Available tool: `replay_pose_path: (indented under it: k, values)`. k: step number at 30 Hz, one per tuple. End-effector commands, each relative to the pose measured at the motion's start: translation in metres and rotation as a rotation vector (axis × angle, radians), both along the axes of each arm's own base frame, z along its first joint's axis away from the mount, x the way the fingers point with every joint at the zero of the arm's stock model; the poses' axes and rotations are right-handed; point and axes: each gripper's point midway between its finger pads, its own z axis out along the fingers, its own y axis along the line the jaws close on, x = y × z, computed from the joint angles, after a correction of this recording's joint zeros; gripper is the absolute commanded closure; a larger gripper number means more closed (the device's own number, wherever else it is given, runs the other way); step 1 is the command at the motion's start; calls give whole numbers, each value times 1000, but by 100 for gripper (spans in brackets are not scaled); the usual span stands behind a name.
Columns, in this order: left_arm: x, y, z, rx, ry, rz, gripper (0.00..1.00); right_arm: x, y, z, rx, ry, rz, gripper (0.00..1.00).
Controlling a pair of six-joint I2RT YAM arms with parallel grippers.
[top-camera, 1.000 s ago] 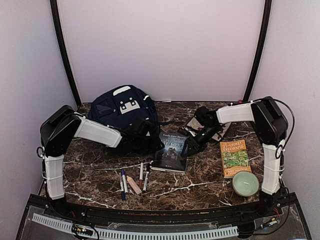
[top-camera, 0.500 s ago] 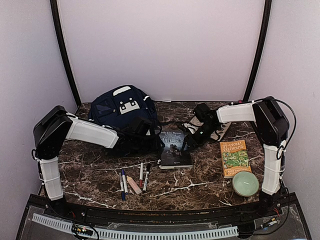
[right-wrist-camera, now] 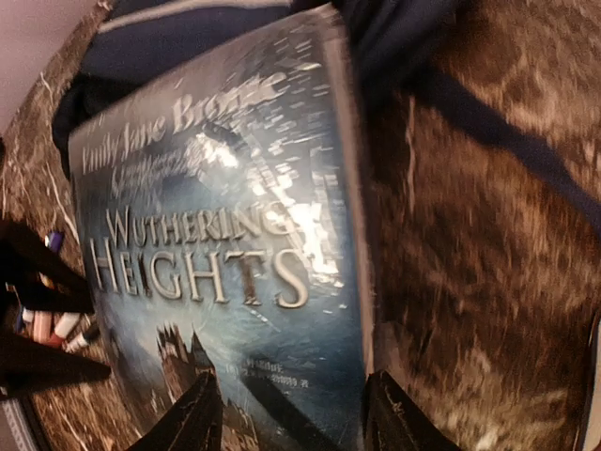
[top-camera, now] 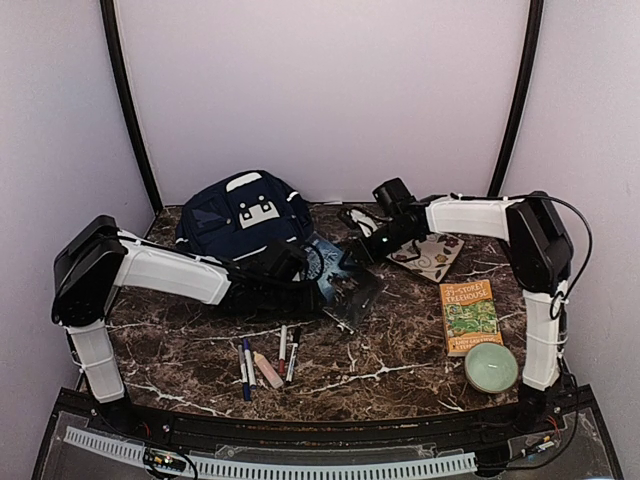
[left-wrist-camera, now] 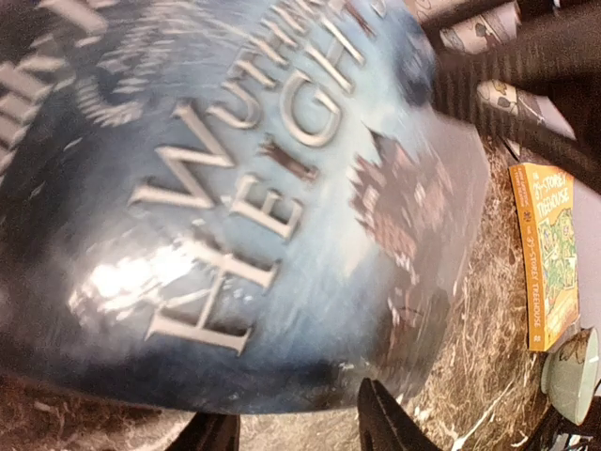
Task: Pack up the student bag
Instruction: Move the book to the center of the board.
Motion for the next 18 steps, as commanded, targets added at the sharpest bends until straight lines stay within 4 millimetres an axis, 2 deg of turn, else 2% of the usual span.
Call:
replay_pose_path:
  k: [1,4,7,13,18]
  values:
    - [16,-14,60,-130,-180,29,54,-5,77,29,235,1,154,49]
    - [21,-4,45,-108,-159,69,52,2,86,17,233,13,152,49]
    - [20,3,33,-119,-127,92,51,7,87,14,224,0,150,49]
    - [16,12,13,-162,-56,134,43,19,68,8,184,-48,133,42]
    - [17,15,0,-188,5,169,38,29,55,-19,110,-22,196,33]
